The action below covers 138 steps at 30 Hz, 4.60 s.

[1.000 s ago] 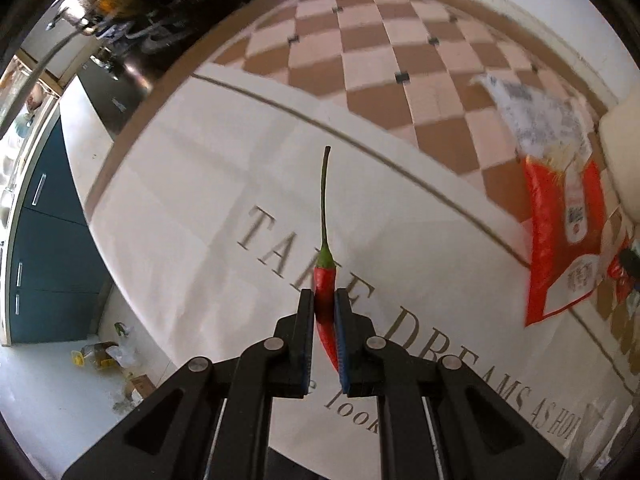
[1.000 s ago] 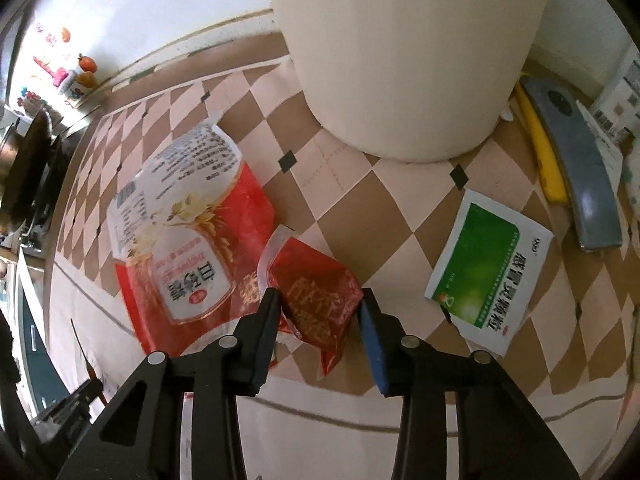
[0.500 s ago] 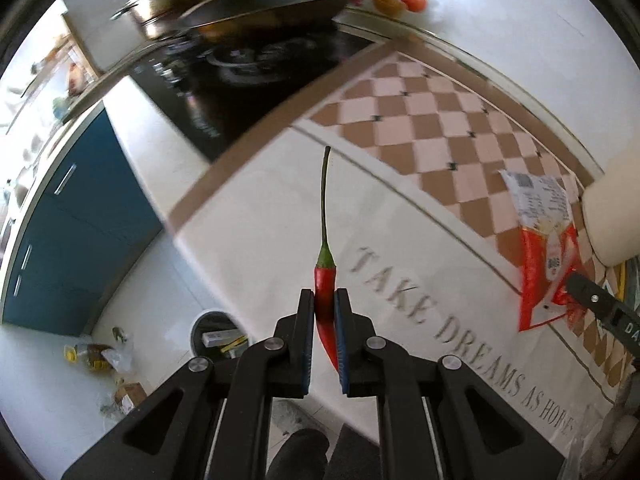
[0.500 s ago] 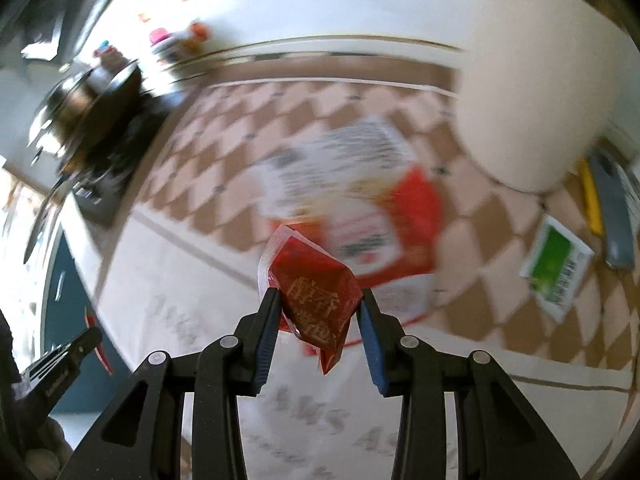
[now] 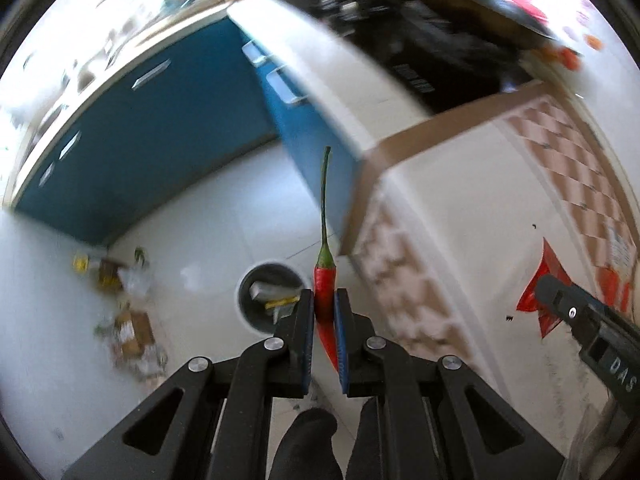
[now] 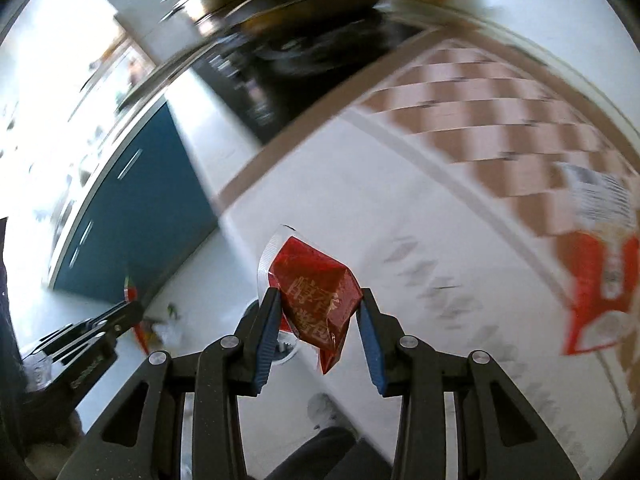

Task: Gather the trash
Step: 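Carry the chili and red wrapper over the white bin and open both tools, then move both tools back from the bin to the counter, then grasp the red-and-white snack bag with the left tool while the right tool grasps the green packet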

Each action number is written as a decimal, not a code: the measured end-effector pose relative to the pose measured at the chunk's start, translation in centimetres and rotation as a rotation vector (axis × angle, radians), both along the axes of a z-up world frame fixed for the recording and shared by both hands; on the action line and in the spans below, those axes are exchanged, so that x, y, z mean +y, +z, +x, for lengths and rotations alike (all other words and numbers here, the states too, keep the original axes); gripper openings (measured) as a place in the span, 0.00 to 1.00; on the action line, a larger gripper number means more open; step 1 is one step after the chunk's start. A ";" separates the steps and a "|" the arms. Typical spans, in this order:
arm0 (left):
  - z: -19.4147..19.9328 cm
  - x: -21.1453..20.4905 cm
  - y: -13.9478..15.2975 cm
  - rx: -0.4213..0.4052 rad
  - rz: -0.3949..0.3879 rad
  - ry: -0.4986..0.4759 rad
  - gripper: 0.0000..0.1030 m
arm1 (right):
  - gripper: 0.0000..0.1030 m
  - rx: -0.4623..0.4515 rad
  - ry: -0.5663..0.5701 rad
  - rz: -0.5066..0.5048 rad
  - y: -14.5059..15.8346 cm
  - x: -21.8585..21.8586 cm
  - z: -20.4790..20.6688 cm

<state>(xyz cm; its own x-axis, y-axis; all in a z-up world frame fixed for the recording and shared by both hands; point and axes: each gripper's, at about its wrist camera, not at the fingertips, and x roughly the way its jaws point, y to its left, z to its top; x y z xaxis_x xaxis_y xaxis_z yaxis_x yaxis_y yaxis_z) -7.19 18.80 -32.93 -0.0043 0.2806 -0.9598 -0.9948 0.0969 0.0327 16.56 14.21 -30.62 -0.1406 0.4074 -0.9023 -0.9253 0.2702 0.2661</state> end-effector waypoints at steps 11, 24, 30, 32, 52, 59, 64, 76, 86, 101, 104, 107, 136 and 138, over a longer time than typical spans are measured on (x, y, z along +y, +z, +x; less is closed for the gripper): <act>-13.9 2.5 -14.5 -0.038 -0.178 0.195 0.07 | 0.39 0.018 0.220 -0.146 -12.5 4.0 -16.3; -20.9 5.1 -37.4 -0.172 -0.396 0.238 0.07 | 0.38 0.012 0.291 -0.291 -35.8 8.3 -24.6; -22.0 5.8 -44.9 -0.261 -0.473 0.260 0.07 | 0.38 0.009 0.318 -0.355 -45.7 9.3 -26.1; -21.7 5.9 -45.9 -0.272 -0.485 0.260 0.07 | 0.38 0.010 0.325 -0.369 -48.1 9.7 -26.1; -25.8 5.9 -41.8 -0.082 -0.303 0.295 1.00 | 1.00 -0.053 0.403 -0.432 -52.8 10.4 -28.5; -25.9 4.2 -37.1 -0.038 -0.247 0.303 1.00 | 1.00 -0.120 0.391 -0.391 -47.2 10.0 -28.5; -25.7 2.2 -32.1 -0.005 -0.221 0.308 1.00 | 1.00 -0.139 0.406 -0.355 -41.4 9.1 -28.8; -23.5 -3.0 -16.2 0.023 -0.143 0.287 1.00 | 1.00 -0.135 0.414 -0.284 -22.8 4.8 -28.4; -20.5 -7.6 -5.8 -0.009 -0.074 0.236 1.00 | 1.00 -0.160 0.422 -0.187 -7.9 0.0 -25.4; -11.1 -9.3 4.2 0.074 0.082 0.102 1.00 | 1.00 0.027 0.346 -0.085 2.4 -4.8 -18.3; -5.0 -7.7 5.6 0.052 0.132 -0.011 1.00 | 1.00 0.075 0.242 -0.046 3.9 -5.3 -13.6; 1.8 -6.5 6.7 -0.007 0.148 -0.123 1.00 | 1.00 0.089 0.115 -0.015 5.2 -6.8 -7.4; 48.9 -6.1 -8.9 -0.082 -0.227 -0.627 0.30 | 1.00 0.096 -1.055 -0.152 -6.0 -33.0 38.5; 49.3 -6.4 -8.5 -0.055 -0.200 -0.642 0.18 | 1.00 0.078 -1.053 -0.158 -6.6 -31.8 39.0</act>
<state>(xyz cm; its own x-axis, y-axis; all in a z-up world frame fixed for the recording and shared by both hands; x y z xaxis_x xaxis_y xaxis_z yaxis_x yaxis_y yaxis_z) 42.14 12.40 -41.47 0.1541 0.0280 -0.9877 -0.7373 0.6687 -0.0961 55.56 -17.60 -37.24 0.1548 0.2367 -0.9592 -0.1876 0.9603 0.2067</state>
